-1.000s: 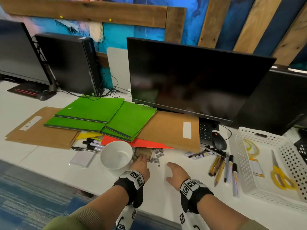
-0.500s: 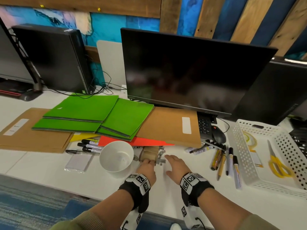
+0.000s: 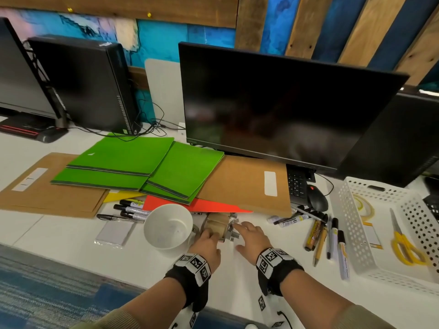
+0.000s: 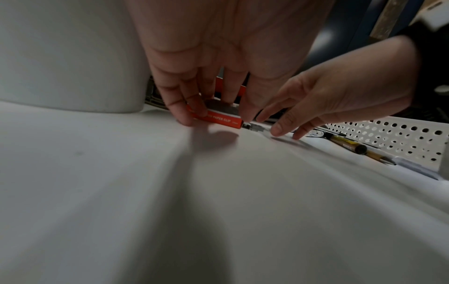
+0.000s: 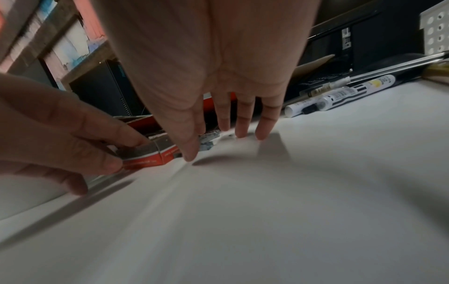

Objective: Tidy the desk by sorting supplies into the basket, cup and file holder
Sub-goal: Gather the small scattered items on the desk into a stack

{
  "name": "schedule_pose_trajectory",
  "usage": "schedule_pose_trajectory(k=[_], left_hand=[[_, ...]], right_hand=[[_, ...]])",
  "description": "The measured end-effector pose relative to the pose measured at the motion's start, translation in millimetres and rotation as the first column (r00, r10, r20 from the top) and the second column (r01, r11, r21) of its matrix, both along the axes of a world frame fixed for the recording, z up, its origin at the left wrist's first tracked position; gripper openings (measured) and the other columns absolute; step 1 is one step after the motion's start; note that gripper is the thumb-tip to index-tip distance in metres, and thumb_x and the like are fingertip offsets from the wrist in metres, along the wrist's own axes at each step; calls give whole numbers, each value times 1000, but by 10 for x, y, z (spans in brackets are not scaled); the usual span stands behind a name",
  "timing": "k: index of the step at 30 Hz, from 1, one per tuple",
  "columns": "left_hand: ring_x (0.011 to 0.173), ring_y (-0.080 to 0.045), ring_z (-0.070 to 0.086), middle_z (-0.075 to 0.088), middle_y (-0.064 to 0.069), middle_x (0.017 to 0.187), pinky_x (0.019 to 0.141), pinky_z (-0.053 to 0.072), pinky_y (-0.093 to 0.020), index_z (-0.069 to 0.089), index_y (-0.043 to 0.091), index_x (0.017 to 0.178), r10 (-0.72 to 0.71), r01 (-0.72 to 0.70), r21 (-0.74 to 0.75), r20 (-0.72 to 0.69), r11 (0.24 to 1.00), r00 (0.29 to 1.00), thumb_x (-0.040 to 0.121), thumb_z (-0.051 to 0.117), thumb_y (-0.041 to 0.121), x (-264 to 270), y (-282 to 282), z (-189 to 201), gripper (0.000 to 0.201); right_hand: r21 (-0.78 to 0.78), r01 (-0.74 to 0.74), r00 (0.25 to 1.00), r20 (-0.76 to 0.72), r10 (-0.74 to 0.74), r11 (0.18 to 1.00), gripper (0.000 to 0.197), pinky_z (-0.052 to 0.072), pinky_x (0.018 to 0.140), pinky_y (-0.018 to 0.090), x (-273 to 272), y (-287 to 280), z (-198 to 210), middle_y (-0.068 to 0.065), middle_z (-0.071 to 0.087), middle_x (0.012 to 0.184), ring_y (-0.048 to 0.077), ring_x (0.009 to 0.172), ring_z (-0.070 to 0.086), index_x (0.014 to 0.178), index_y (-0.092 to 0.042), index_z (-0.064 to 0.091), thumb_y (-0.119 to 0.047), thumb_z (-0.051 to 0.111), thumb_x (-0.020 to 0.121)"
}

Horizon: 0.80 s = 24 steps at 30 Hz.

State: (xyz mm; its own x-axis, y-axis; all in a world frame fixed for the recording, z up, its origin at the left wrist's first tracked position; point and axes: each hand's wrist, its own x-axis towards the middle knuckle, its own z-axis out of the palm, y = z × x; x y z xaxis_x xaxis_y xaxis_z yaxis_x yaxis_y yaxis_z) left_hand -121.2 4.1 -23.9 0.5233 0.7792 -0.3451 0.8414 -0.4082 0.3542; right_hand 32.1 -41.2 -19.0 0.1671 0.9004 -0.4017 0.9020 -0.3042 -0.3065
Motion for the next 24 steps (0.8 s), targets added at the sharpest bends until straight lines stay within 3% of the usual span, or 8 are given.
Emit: schedule_pose_trajectory(k=[3,6,12,14,18,21,24], left_hand=[[133,-27,34,31,-2,147,113,30,-33,35,19,141,-10,10,12,-4,1000,1000,95,41,22,-3,-17,-22,46],[129,-24,43,37,-3,144,109,35,-30,41,19,137,-21,21,1,25,1000,999,95,41,21,-2,-18,-15,42],[117,-22,56,60,-2,128,99,46,-30,57,23,124,-31,30,-41,-21,999,999,93,41,24,15,16,2,34],[117,-22,56,57,0,130,99,45,-29,57,26,124,-30,30,-27,0,999,1000,93,43,23,24,11,6,34],[120,-23,52,33,1,143,99,44,-32,42,22,132,44,-45,5,84,999,995,91,47,19,18,16,8,41],[121,-24,47,34,-4,136,101,42,-32,36,17,132,102,-104,12,114,995,988,89,49,17,11,30,11,45],[120,-21,49,36,-4,136,107,37,-32,42,18,131,81,-84,21,122,996,989,90,47,18,16,27,16,41]], right_hand=[[-1,-24,1000,10,24,1000,55,35,107,39,31,19,-14,-2,23,153,26,135,27,143,-31,30,-22,47,91],[47,3,1000,-4,-3,999,38,39,102,36,61,32,-40,2,36,143,25,129,34,130,-23,47,-21,46,92],[99,11,999,-33,-8,995,27,41,92,32,67,72,-67,8,51,121,27,116,46,116,-15,54,-26,48,93],[103,11,999,-33,-8,995,23,42,88,31,51,88,-73,9,55,116,28,111,51,111,-13,57,-24,48,93],[110,85,995,-57,-79,990,21,43,81,29,59,91,-36,11,59,110,28,105,56,104,-8,59,-22,49,92],[180,197,973,-158,-169,964,10,41,75,26,47,76,24,4,54,94,22,92,55,93,-14,60,-17,54,85],[252,229,943,-297,-150,940,10,43,76,25,-42,69,77,-2,50,87,15,80,49,84,-22,55,-14,60,80]])
